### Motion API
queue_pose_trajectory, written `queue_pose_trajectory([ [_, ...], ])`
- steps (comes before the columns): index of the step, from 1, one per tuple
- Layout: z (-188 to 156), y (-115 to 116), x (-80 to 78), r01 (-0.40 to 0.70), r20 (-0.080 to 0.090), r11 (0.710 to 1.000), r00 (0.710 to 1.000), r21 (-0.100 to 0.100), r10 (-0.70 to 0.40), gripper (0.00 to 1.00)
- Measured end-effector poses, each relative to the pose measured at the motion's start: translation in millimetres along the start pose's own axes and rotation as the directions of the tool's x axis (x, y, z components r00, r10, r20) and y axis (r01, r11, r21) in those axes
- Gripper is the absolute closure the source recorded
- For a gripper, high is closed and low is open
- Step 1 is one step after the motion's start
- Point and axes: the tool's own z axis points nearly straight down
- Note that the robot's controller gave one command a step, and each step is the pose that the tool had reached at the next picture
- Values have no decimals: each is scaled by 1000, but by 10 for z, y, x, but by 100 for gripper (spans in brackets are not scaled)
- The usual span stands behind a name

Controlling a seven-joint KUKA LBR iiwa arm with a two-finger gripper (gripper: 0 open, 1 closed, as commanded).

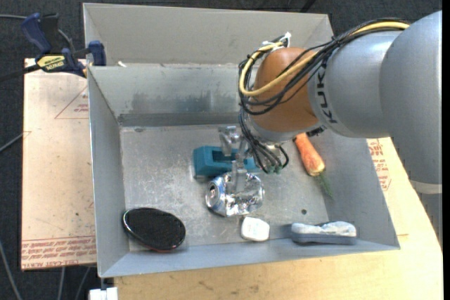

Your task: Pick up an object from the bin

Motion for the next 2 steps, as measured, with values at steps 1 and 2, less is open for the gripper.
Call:
queue_pose_trajectory([
  [1, 0, 0, 0, 0, 0, 1000, 1000, 0, 0, 100],
  [2, 0, 0, 0, 0, 0, 1000, 1000, 0, 0, 100],
])
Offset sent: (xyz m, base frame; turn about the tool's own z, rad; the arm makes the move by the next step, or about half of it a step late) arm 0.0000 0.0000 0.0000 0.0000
